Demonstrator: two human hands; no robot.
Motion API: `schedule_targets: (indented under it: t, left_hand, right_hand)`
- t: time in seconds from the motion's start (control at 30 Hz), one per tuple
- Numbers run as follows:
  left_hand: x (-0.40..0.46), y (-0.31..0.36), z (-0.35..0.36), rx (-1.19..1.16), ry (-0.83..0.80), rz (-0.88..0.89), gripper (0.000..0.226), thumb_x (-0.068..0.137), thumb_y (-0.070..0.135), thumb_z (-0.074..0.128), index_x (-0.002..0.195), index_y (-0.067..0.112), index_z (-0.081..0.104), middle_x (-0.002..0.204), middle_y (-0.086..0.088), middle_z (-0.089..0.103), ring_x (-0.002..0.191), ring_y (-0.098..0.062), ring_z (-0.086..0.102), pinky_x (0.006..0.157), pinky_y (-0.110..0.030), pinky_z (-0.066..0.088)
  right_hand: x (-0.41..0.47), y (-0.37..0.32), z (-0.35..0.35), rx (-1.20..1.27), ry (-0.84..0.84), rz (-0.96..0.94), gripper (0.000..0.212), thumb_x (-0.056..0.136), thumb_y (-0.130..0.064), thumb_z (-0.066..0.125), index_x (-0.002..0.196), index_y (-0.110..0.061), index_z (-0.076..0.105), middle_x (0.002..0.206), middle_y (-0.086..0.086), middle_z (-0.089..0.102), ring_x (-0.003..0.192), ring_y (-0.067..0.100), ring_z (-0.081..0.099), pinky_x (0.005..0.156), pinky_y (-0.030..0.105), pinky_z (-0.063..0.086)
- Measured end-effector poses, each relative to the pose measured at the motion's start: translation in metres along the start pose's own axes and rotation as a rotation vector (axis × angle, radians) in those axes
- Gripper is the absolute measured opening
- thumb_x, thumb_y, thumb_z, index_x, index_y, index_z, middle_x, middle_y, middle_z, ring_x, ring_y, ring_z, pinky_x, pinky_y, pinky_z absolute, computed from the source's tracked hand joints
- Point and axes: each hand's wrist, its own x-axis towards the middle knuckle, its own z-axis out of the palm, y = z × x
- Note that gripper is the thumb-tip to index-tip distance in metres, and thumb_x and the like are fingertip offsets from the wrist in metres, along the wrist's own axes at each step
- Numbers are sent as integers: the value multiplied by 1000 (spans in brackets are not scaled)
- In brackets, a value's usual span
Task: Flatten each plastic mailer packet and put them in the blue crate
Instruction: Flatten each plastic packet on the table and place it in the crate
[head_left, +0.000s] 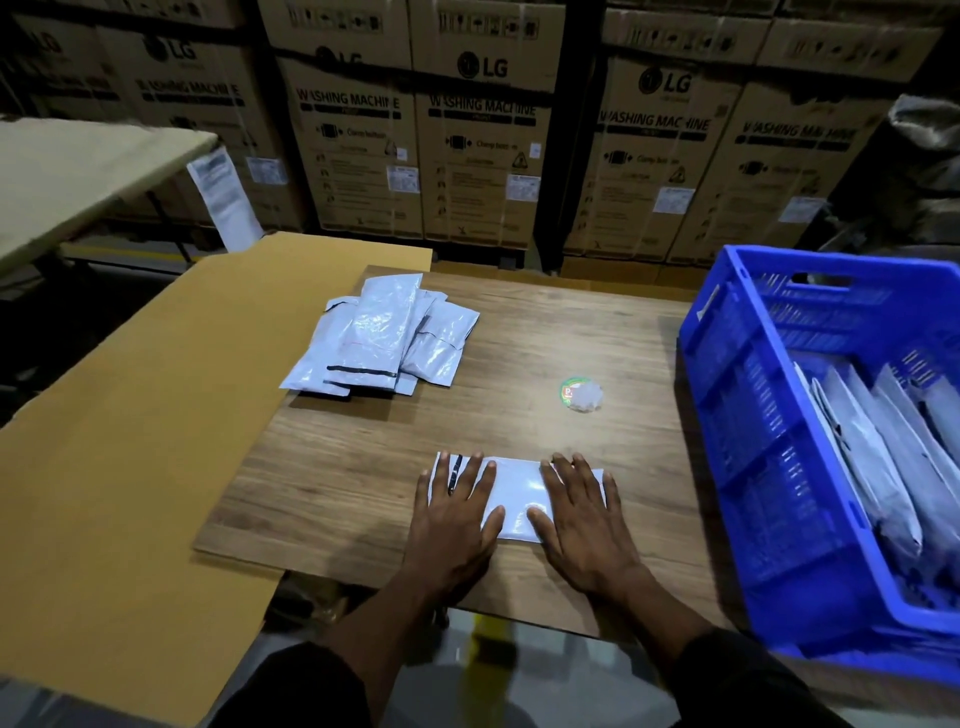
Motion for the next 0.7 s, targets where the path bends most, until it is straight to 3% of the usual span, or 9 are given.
schedule_targets:
  t: [0.23, 0.4, 0.5, 0.7]
  left_hand:
    - [5, 7, -1, 47, 128, 36, 60, 97, 47, 41, 146, 15, 51, 154, -10, 45, 143, -38, 40, 113, -66, 25]
    - [24, 20, 8, -4, 158, 167, 49, 105, 38, 35, 143, 16, 57, 153, -6, 47, 138, -33, 48, 110, -54, 35]
    - [19, 22, 16, -17, 188, 166, 46, 106, 38, 34, 136, 19, 63, 147, -3, 55, 133, -35, 53, 107, -53, 42]
    - [20, 24, 11, -24, 188, 142, 41, 97, 36, 48, 129, 19, 67, 144, -1, 59, 132, -38, 53, 105, -56, 44]
  right_hand:
    - [-2, -2, -1, -8, 26, 3, 66, 101, -58, 19, 154, -21, 33, 161, 1, 30, 151, 24, 18, 117, 57, 19]
    - [-3, -2, -4, -10, 28, -7, 62, 102, -57, 21, 152, -23, 37, 158, -1, 34, 150, 26, 21, 116, 59, 21]
    - [-3, -1, -3, -17, 6, -14, 61, 102, -57, 23, 151, -24, 37, 159, -2, 33, 151, 26, 19, 116, 59, 20]
    - [-1, 0, -3, -10, -32, -3, 67, 100, -62, 10, 153, -26, 33, 162, -5, 27, 153, 23, 11, 118, 58, 14]
